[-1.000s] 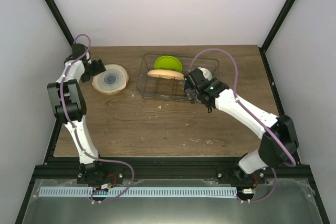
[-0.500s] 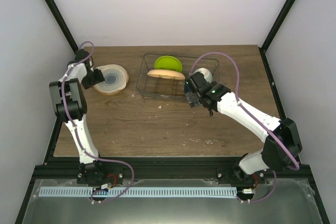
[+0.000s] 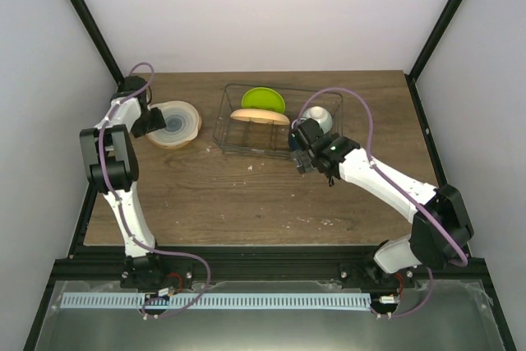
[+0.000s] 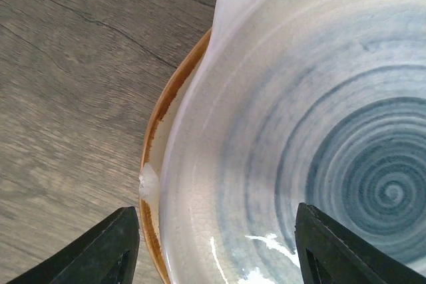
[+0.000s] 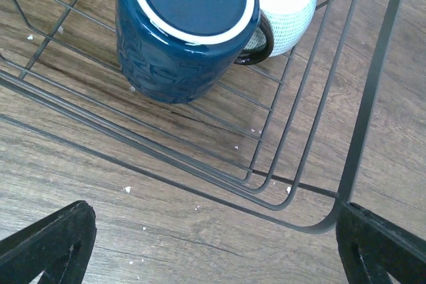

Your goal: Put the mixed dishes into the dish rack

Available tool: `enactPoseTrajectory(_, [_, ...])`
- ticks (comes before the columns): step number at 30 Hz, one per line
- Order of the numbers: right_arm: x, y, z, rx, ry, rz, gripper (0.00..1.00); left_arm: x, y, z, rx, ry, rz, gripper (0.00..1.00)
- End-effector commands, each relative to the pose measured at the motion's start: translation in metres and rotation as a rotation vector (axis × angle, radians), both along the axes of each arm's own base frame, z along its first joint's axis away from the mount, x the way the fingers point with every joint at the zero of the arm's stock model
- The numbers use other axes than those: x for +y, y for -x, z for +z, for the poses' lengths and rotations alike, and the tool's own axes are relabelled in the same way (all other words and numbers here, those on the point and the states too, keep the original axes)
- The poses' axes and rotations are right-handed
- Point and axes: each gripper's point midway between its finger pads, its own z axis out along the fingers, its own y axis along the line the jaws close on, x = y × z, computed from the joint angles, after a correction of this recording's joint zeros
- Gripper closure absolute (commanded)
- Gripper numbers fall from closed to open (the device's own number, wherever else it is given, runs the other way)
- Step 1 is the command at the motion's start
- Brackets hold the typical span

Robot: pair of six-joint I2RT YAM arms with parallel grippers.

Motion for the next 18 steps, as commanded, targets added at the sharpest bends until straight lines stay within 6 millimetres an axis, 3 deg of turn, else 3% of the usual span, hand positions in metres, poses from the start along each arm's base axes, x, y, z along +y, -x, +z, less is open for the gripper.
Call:
enactPoseTrajectory(1, [0.006,0.001,0.008,-0.027,-0.05,0.006,0.0,0.002,0.003,0.027,-0.025,-0.05,-0.013,0.34])
enactPoseTrajectory(8, [0.004,0.005,0.016,-0.065,-0.084,0.015,0.0,-0.002,0.005,0.029,-0.02,-0.068,-0.026,0.34])
enactPoseTrajectory(18, [0.0,0.008,0.016,-0.078,-0.084,0.015,0.05,-0.019,0.005,0.005,0.013,-0.041,-0.044,0.35])
